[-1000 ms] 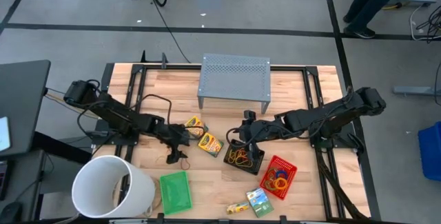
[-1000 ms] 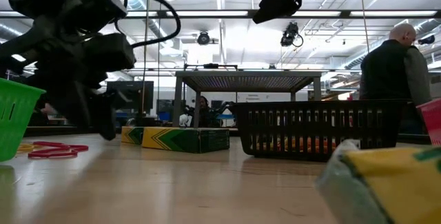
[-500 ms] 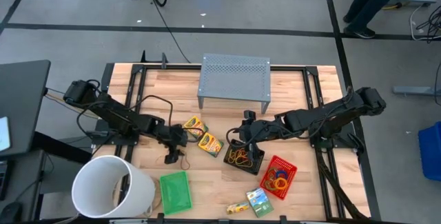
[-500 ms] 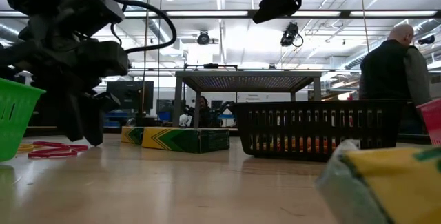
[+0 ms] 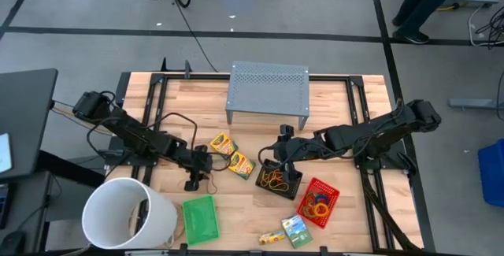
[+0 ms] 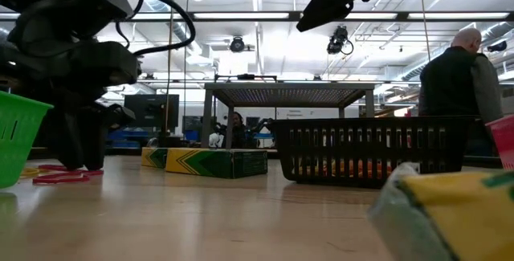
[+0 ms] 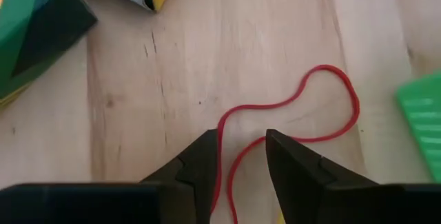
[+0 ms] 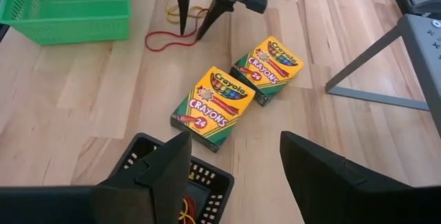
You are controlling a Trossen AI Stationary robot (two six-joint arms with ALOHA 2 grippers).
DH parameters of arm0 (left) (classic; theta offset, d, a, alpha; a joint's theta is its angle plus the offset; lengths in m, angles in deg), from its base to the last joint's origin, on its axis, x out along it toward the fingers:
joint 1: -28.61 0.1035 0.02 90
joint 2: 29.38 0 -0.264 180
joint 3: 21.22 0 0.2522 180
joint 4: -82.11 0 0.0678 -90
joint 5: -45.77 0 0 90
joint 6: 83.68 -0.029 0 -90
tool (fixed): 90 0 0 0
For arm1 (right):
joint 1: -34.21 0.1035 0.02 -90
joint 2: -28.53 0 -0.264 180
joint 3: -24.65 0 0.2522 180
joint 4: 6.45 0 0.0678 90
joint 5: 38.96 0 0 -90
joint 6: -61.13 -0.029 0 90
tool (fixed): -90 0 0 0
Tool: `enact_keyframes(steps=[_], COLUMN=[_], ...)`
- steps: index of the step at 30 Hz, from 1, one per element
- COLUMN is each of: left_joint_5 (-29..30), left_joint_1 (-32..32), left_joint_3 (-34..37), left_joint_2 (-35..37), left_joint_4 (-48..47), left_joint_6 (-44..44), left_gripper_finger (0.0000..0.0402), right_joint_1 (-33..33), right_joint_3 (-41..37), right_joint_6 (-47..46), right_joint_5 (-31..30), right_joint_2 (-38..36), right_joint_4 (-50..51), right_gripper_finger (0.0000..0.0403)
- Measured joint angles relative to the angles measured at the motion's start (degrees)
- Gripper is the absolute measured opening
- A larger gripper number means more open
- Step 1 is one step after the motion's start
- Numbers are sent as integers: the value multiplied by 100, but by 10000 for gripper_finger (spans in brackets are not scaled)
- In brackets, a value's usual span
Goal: Pick & Place Office Desk Supplies
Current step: Put the red rubber band into the black bin
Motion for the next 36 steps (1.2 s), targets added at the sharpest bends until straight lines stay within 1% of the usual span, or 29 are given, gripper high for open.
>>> enact_keyframes(steps=[5,9,12,15,17,23,29,36], left_joint_5=[525,820,970,988,981,966,1243,1250], left_joint_1=[1,-3,-5,-5,-8,-13,-112,-115], left_joint_3=[-2,-20,-28,-88,-154,-487,-1015,-1516], left_joint_2=[-70,-345,-481,-516,-526,-549,-551,-549], left_joint_4=[23,86,149,143,74,-76,23,7], left_joint_6=[-47,-54,-58,-154,-268,-498,-930,-1337], left_gripper_finger=[130,119,85,22,7,3,2,1], right_joint_1=[0,0,0,0,0,0,1,30], right_joint_3=[0,0,0,0,0,0,0,0], right_joint_6=[1,1,3,31,49,43,40,39], right_joint_5=[0,1,2,2,2,4,4,2], right_joint_2=[0,0,-2,-2,-2,-2,-2,-2], right_joint_4=[1,11,12,14,27,51,81,93], right_gripper_finger=[231,231,231,231,231,231,231,231])
